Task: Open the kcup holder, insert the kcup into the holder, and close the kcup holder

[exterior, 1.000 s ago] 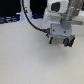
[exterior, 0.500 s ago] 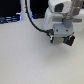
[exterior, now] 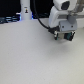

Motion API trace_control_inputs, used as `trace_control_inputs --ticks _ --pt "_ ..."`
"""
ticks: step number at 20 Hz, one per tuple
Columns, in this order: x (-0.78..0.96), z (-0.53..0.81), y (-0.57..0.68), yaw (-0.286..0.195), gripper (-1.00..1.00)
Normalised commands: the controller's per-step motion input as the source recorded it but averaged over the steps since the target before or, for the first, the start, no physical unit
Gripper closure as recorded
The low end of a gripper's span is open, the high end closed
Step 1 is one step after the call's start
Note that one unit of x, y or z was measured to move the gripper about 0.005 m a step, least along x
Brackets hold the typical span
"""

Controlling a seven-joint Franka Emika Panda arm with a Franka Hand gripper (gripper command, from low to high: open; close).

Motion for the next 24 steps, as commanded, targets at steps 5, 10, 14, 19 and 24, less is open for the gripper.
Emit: trace_control_inputs --ticks 5,10,14,19,24 --pt "-0.79 0.00 0.49 0.059 -1.00" --pt "-0.91 -0.02 0.38 0.065 -1.00" --pt "-0.87 -0.01 0.38 0.076 -1.00" --pt "-0.76 0.01 0.41 0.084 -1.00" --pt "-0.11 0.54 0.20 0.059 -1.00"
